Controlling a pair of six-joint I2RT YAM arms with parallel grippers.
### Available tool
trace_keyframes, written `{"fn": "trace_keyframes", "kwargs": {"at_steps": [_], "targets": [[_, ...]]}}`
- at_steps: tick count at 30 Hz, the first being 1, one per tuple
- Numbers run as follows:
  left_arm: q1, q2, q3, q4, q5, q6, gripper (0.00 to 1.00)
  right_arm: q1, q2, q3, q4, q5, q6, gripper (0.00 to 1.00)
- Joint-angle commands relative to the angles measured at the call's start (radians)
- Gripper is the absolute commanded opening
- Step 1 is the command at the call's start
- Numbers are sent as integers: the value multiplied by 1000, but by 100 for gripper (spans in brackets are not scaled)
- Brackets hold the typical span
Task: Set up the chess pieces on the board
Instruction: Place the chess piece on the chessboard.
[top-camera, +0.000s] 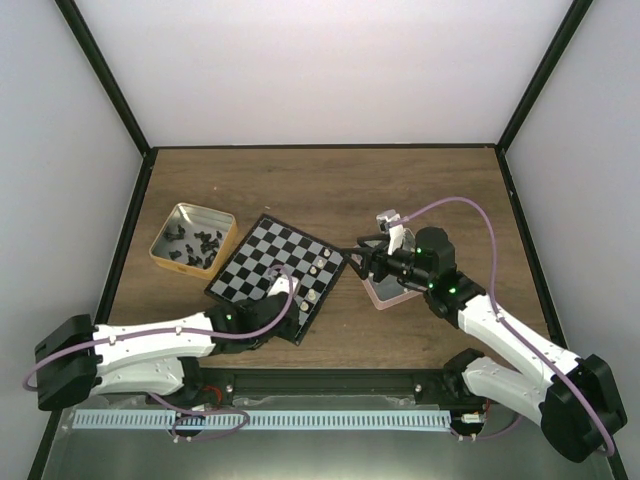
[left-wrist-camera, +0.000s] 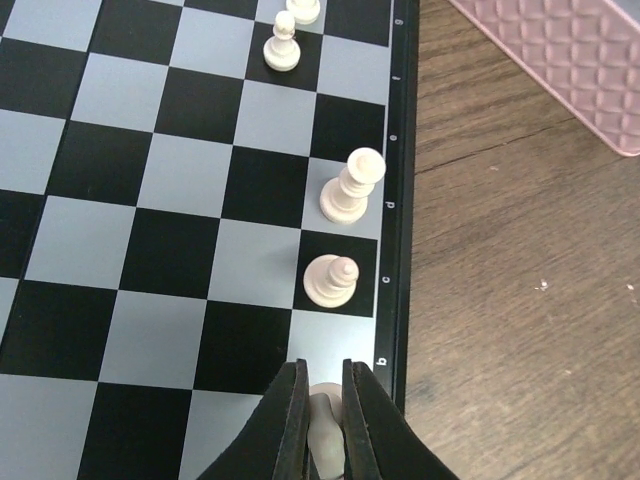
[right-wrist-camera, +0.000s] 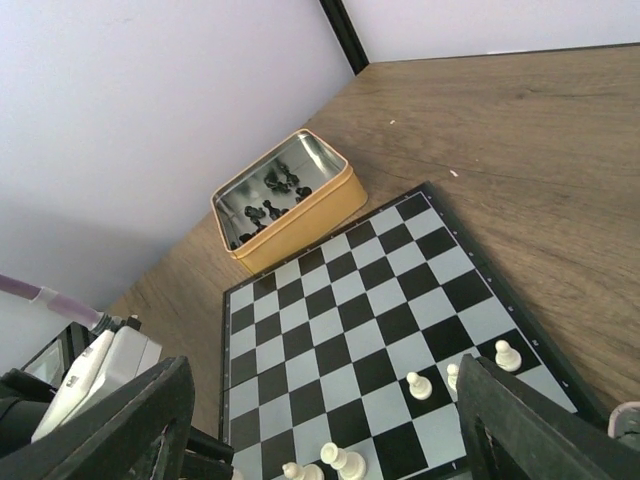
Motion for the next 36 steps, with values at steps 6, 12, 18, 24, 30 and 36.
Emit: {"fn": "trace_keyframes", "kwargs": {"at_steps": [6,12,18,24,30,36], "targets": [[-40,115,-20,134,-93,26,4,6,5,9,-19,51,-13,74],[-55,181,10,141,-90,28,5,7,1,19,-40,71,-25,74],[-62,211,9,147,-105,20,11,7,6,22,-39,73,-27,74],[-62,225,9,162,-99,17,10,7,21,26,-41,73,-27,74],[-62,230,0,178,-109,10,10,7,22,24,-40,74,-26,74],[-62,245,5,180,-130,13,11,7,27,30,-45,78,-30,74]]}}
